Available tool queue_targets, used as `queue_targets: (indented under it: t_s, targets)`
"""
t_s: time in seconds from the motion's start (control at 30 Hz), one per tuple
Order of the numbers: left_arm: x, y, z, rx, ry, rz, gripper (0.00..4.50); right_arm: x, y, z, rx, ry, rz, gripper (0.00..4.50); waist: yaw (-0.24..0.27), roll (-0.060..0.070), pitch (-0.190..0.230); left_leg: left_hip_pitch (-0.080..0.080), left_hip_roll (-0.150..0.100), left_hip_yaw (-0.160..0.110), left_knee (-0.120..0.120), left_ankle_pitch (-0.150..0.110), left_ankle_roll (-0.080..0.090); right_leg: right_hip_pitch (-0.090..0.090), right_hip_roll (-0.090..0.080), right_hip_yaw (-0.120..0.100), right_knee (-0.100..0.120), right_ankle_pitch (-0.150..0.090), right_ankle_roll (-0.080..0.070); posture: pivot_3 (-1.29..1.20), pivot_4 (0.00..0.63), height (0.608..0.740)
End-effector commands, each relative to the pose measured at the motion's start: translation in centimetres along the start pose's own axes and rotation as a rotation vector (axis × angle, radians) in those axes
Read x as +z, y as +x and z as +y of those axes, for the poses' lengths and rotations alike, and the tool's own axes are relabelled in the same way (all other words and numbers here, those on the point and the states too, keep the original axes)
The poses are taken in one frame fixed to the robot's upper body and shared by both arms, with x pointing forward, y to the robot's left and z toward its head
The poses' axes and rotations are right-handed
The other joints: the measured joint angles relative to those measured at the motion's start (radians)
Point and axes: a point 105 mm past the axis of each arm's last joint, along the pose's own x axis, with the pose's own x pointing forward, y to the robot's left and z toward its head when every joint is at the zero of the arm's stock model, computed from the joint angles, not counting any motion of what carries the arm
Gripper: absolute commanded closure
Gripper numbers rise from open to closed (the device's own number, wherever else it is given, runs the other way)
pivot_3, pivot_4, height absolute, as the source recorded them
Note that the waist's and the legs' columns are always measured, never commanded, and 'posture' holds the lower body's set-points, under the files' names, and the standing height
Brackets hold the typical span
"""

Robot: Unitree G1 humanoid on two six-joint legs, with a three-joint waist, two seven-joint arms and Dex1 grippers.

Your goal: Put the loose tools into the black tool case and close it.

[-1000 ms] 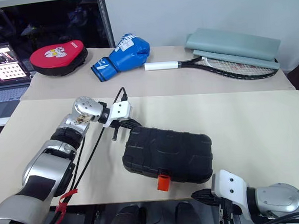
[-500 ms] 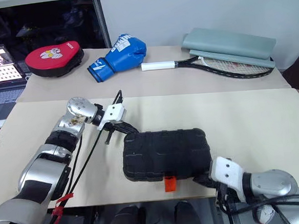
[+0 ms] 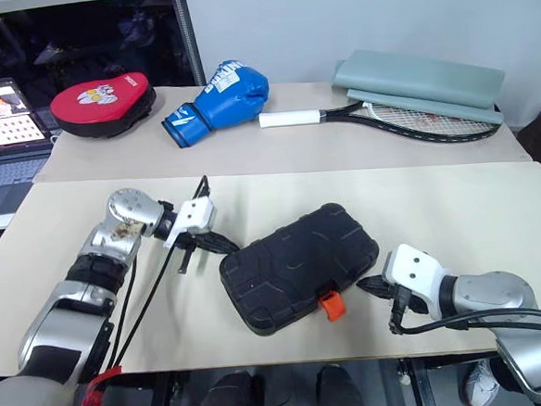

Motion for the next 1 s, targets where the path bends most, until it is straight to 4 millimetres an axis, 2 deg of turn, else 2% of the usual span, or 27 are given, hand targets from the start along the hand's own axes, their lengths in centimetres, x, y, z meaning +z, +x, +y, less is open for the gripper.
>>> queue_targets:
  t_s: [0.03,0.07,0.17,0.2,0.27,0.37,0.47,0.6,0.83,1.0]
  targets:
    - [4.1,-1.7,1.9,0.025,-0.070,-0.128,4.49,1.5,-1.4,0.5,0.023,-0.011,-0.051,4.50,0.003,0.000,0.000,0.000,0.000,0.000,0.000,0.000,0.000,0.000,0.000,0.000,0.000,0.000,0.000,0.00,0.150,0.737]
    - [4.6,-1.9,2.1,0.018,-0.082,-0.144,4.49,1.6,-1.5,0.6,0.028,-0.008,-0.056,4.50,0.003,0.000,0.000,-0.001,0.000,0.000,0.001,0.000,0.000,0.000,0.000,0.000,0.000,0.000,0.001,0.00,0.150,0.737]
    - [9.5,-0.3,0.8,-0.144,-0.051,-0.236,4.49,2.4,-2.2,1.4,0.042,0.031,-0.103,4.50,0.001,0.000,0.000,-0.001,-0.001,0.000,0.001,0.000,0.001,0.000,-0.001,0.000,-0.001,0.000,0.001,0.00,0.150,0.737]
    - [10.3,0.8,-0.3,-0.211,0.006,-0.212,4.49,2.8,-2.4,1.7,0.048,0.039,-0.116,4.50,0.001,0.000,0.000,-0.002,-0.001,0.000,0.001,-0.001,0.001,0.000,-0.001,0.000,-0.001,0.000,0.001,0.00,0.150,0.737]
    - [10.7,2.2,-2.0,-0.308,0.083,-0.164,4.49,3.2,-2.7,2.2,0.055,0.048,-0.130,4.50,0.002,0.000,0.000,-0.002,-0.001,-0.001,0.001,-0.001,0.001,0.000,-0.001,0.000,-0.001,0.000,0.001,0.00,0.150,0.737]
    - [10.2,3.9,-4.0,-0.416,0.194,-0.090,4.49,3.9,-2.9,3.2,0.080,0.066,-0.148,4.50,-0.002,0.000,0.000,-0.002,-0.001,-0.001,0.001,-0.001,0.001,0.000,-0.001,0.001,0.000,0.000,0.001,0.00,0.150,0.737]
    - [9.2,5.2,-4.9,-0.471,0.279,-0.022,4.49,4.1,-2.9,4.0,0.087,0.070,-0.137,4.50,-0.007,0.000,0.000,-0.001,0.001,0.000,0.000,-0.001,0.001,-0.001,-0.001,0.002,0.000,0.000,0.000,0.00,0.150,0.737]
    - [7.5,7.8,-5.3,-0.514,0.357,0.052,4.49,3.1,-2.1,5.6,0.084,0.081,-0.088,4.50,0.004,0.000,0.000,0.000,0.000,0.000,0.001,-0.001,0.001,0.000,0.000,0.002,0.001,0.000,0.000,0.00,0.150,0.737]
    - [5.4,8.9,-5.5,-0.532,0.419,0.115,4.49,1.4,-0.9,6.2,0.045,0.098,-0.014,4.50,0.003,0.000,0.000,-0.001,0.000,0.000,0.003,-0.001,0.002,0.002,-0.001,0.001,-0.001,0.000,0.001,0.00,0.150,0.737]
    - [5.7,9.0,-5.4,-0.522,0.398,0.088,4.49,0.8,-0.5,6.7,0.049,0.110,0.001,4.50,0.003,0.000,0.000,0.004,0.000,-0.001,0.003,-0.001,0.002,0.007,-0.001,0.001,-0.001,-0.003,0.005,0.00,0.150,0.737]
